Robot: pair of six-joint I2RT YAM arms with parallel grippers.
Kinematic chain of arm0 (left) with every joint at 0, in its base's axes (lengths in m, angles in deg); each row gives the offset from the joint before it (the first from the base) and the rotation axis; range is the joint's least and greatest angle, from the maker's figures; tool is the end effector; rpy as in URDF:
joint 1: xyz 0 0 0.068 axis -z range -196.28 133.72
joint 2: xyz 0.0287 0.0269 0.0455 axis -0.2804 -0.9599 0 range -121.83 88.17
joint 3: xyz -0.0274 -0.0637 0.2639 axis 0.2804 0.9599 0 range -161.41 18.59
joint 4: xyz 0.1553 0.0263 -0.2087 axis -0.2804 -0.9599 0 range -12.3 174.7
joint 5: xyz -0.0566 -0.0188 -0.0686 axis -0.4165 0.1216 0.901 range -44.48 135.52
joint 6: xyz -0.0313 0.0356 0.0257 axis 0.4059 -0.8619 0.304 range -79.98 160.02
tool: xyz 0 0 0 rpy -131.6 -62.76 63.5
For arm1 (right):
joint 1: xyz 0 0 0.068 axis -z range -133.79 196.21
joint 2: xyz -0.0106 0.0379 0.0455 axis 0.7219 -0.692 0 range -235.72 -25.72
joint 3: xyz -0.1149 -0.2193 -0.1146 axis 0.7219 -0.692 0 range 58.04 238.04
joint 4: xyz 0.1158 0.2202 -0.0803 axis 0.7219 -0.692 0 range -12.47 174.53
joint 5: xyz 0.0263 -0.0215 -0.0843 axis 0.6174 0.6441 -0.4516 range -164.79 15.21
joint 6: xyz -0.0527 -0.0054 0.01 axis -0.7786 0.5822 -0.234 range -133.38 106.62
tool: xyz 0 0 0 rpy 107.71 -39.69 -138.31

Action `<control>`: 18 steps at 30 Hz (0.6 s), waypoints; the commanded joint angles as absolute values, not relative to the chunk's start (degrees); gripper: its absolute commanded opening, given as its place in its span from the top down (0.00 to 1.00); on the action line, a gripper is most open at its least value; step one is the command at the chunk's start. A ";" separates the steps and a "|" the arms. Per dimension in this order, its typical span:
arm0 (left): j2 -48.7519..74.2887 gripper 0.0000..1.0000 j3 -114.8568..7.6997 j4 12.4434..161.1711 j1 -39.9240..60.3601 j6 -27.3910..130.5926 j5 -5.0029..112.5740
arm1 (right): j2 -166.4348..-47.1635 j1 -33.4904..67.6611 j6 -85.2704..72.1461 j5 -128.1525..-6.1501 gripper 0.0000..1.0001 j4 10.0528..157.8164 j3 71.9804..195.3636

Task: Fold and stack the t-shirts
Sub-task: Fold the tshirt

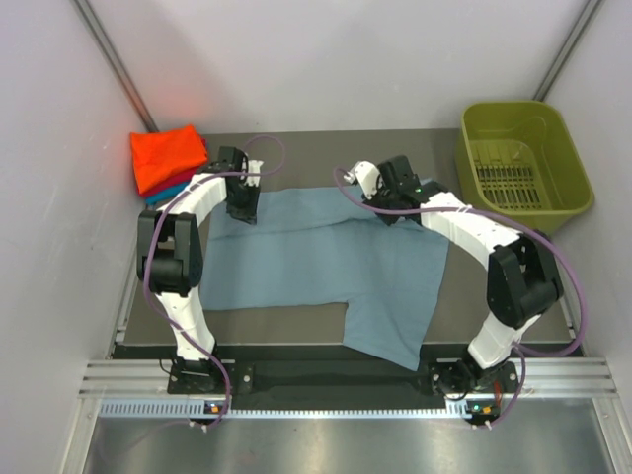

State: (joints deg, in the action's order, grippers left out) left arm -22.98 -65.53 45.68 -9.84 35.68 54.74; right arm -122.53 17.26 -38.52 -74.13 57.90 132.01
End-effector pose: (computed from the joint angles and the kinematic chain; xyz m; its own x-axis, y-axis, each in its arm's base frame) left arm 0.4018 -0.0512 0.2021 -0.8923 0.1759 -0.4157 0.2436 0.9630 -0.1153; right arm 0.3249 0.1802 0.2525 -0.3937 -0.7032 -0.5921 -0.7266 0.6326 -0.2682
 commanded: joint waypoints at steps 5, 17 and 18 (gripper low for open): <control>-22.22 0.78 -66.75 46.65 -9.60 35.98 54.75 | -122.40 13.17 -34.12 -66.71 1.00 54.30 134.76; -22.21 0.78 -67.27 46.82 -9.60 35.71 54.14 | -120.99 16.59 -33.77 -74.53 0.59 57.28 136.09; -22.39 0.79 -67.54 46.82 -9.60 35.71 54.14 | -121.17 18.42 -33.59 -74.62 0.60 57.37 135.82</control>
State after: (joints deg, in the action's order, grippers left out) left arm -22.98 -65.57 45.68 -9.74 35.64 54.45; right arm -122.58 15.08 -34.57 -71.59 55.76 133.91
